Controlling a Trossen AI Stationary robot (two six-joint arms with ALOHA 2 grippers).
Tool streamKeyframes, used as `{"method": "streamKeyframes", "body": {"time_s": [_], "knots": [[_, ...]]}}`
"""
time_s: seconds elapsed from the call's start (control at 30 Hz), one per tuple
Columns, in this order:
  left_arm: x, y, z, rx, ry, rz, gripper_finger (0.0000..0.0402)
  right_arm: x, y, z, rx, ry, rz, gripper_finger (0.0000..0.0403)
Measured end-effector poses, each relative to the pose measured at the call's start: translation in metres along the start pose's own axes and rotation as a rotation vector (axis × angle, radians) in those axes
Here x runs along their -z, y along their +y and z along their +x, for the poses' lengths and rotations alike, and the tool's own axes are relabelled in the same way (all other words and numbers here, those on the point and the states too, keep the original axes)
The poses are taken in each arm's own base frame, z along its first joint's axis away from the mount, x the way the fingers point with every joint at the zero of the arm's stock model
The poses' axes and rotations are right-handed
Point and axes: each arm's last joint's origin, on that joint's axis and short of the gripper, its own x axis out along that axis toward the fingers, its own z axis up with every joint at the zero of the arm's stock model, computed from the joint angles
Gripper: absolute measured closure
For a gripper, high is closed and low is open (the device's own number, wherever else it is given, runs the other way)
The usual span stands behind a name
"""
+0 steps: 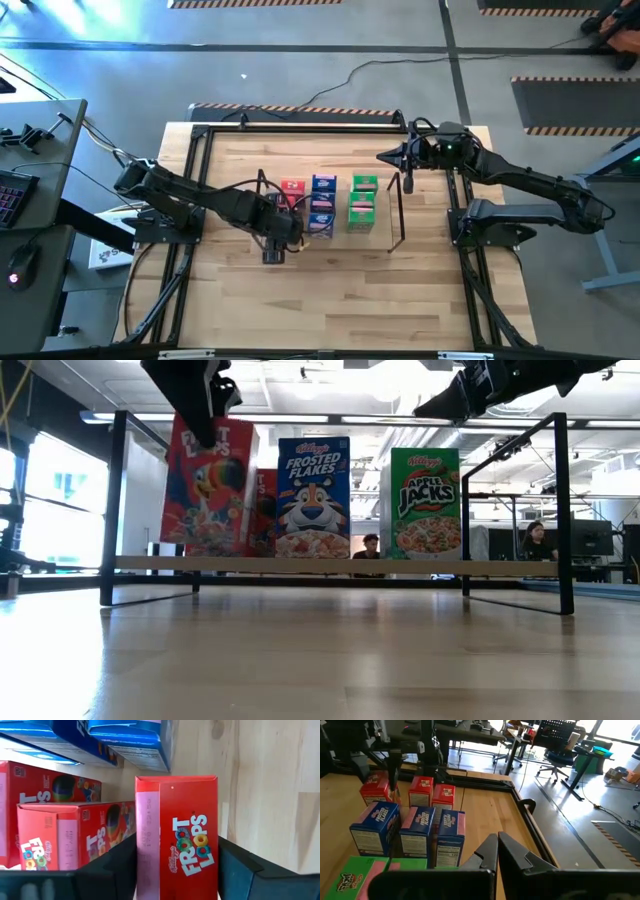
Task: Stack cereal on shelf
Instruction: Put the red cereal box on the shelf aligned with the other red cereal boxes, then return to Home Position
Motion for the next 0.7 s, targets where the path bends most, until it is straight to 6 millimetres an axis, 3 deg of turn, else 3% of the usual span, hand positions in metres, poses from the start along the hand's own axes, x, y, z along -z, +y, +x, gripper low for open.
{"method": "streamKeyframes", "body": {"time_s": [0.3, 0.7], "knots": [[0.001, 0.003, 0.000, -0.007, 0.009, 0.029, 0.0185, 0.000, 0.000, 0.000, 0.002, 0.001, 0.000, 0.0403], [0.011, 0.016, -0.033, -0.041, -0.093, 0.026, 0.0185, 0.000, 0.000, 0.000, 0.002, 0.001, 0.000, 0.0403]]}}
